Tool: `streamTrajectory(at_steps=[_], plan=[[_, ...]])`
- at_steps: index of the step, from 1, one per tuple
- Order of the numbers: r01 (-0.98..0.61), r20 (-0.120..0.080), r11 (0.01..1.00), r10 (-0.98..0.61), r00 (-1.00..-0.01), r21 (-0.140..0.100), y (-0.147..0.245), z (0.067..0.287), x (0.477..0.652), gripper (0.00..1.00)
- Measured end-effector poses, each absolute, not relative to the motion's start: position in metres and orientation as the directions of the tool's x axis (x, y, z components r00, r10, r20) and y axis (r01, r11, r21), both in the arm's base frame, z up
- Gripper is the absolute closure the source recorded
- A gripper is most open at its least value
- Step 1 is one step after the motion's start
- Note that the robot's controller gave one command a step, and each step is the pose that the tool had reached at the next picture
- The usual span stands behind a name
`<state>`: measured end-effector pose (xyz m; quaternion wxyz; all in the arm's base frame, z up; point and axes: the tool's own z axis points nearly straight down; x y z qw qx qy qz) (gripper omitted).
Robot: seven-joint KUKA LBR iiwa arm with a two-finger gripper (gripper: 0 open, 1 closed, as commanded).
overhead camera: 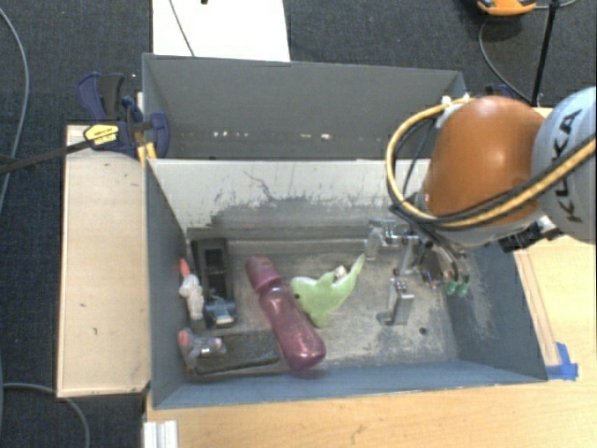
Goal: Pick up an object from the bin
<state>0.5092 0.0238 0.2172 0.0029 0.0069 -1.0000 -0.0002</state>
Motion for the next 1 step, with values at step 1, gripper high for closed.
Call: streamTrajectory(at_steps=[1], plan=[[-0.013,-0.003,1.0,-0.013,-1.0,0.001,0.0237,0.2216,0.5107,0.0]])
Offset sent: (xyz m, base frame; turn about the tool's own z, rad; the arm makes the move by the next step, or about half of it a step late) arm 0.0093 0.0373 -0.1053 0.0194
